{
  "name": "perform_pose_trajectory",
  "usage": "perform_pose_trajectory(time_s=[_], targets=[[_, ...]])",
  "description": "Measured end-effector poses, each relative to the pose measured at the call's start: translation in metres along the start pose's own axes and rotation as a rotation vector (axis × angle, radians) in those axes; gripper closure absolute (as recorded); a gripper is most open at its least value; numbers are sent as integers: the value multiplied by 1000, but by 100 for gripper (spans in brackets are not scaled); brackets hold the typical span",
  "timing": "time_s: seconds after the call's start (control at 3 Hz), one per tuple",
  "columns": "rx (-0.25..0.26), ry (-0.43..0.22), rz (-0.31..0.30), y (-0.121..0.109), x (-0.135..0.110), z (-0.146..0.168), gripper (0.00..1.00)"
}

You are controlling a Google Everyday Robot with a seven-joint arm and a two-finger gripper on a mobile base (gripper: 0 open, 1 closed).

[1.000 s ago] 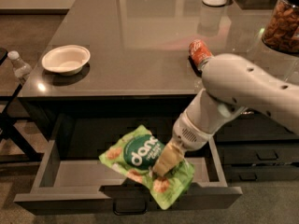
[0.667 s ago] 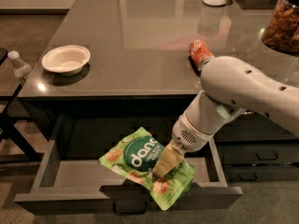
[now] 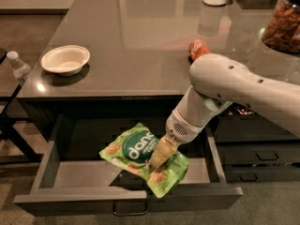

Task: Place green rice chip bag into top drawer

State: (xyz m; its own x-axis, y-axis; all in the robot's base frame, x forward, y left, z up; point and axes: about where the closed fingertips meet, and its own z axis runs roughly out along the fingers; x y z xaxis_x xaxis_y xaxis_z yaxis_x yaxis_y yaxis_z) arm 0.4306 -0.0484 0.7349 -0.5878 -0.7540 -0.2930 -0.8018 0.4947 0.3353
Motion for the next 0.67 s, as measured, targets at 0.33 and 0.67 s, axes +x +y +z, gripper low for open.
perform_pose_trajectory(time_s=[0.33,0.67], targets=[[26,6,30,-31,-13,24,100],[26,6,30,-31,-13,24,100]])
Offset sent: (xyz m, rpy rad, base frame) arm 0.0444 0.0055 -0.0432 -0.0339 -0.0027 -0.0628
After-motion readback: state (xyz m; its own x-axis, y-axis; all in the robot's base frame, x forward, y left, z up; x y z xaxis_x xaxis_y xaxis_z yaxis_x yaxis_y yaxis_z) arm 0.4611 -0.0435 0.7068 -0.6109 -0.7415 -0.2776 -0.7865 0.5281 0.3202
